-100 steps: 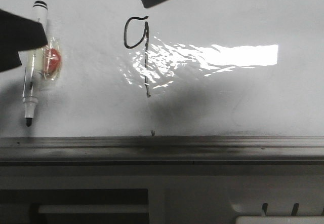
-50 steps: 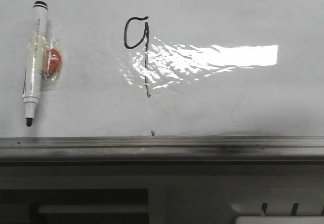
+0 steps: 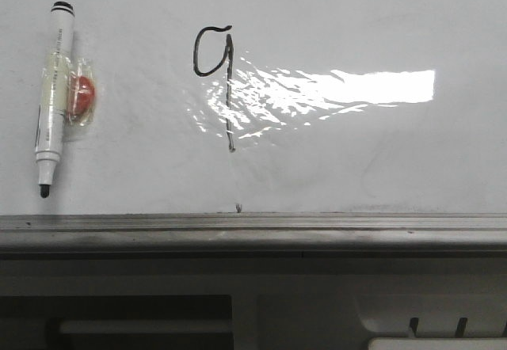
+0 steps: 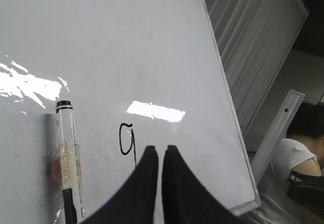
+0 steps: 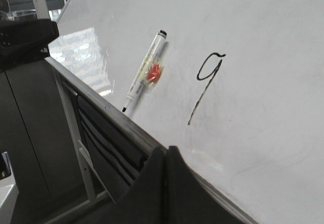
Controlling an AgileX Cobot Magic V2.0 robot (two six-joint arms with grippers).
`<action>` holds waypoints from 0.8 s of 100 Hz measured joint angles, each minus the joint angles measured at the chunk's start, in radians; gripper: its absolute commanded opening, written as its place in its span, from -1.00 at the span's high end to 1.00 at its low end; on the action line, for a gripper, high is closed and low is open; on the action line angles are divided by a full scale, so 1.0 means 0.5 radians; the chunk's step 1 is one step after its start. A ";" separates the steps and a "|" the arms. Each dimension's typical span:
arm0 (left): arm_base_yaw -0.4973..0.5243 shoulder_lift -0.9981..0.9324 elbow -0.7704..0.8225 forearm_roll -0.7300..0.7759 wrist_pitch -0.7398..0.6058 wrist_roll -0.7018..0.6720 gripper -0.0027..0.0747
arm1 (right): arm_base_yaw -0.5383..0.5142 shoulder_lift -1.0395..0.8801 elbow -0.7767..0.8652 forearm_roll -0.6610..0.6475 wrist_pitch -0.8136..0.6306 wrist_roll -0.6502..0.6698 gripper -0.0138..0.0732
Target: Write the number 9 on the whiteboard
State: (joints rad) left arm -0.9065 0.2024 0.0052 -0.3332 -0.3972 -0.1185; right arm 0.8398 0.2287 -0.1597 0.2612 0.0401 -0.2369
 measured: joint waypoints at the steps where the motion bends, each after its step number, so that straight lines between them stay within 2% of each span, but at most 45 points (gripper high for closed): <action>1: 0.000 0.000 0.000 0.000 0.000 0.000 0.98 | 0.000 -0.012 -0.002 0.000 0.000 0.000 0.84; 80: 0.000 -0.001 0.000 0.000 0.069 0.004 0.98 | 0.000 -0.060 0.001 -0.001 0.000 0.000 0.84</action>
State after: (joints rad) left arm -0.9065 0.2021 0.0052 -0.3332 -0.3625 -0.1166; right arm 0.8398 0.1987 -0.1592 0.2605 0.0401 -0.2369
